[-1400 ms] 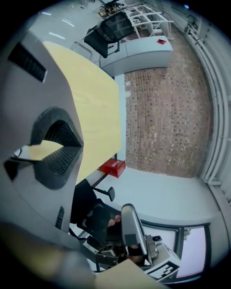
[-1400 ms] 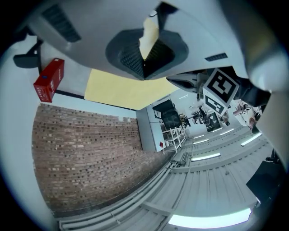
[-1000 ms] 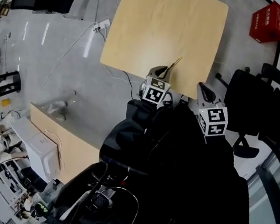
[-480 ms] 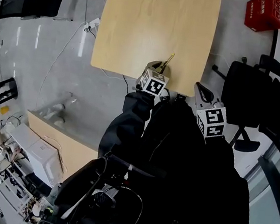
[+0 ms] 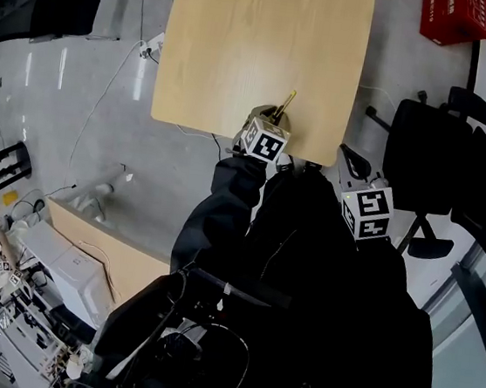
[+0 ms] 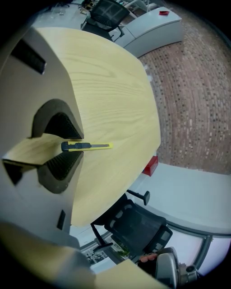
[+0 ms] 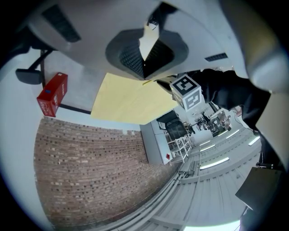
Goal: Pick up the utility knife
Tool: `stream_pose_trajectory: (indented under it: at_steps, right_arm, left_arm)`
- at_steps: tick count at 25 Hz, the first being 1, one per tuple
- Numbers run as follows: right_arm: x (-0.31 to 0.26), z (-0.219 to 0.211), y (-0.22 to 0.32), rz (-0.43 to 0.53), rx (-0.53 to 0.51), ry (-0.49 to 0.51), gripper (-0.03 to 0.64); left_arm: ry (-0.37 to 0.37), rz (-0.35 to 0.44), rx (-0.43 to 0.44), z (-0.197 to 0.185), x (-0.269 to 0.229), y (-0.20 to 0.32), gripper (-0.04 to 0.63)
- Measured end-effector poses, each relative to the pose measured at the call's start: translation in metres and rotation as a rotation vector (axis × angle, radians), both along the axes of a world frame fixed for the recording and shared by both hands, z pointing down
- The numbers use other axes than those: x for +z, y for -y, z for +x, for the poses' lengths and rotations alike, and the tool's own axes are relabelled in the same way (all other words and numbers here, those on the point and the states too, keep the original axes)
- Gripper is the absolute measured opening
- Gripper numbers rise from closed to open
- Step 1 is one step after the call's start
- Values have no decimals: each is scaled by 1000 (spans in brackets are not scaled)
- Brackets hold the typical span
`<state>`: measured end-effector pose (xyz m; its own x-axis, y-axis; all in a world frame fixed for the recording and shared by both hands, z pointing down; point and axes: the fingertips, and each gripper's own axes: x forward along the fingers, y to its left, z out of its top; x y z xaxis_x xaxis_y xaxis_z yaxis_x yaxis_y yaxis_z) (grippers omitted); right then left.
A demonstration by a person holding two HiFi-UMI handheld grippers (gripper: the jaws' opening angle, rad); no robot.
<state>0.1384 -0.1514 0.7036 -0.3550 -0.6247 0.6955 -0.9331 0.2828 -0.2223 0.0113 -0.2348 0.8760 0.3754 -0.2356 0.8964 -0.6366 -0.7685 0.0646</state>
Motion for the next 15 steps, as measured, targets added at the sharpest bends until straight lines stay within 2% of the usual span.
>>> stream_pose_trajectory:
  at_steps: [8,15]
  right_arm:
    - [-1,-2,2,8,-6,7,3]
    - [-5,-6,1,17,-12,4,3]
  left_arm:
    - [-17,-3,-30,-1,0,0,64]
    - [-94,19,-85,0,-19,5,63]
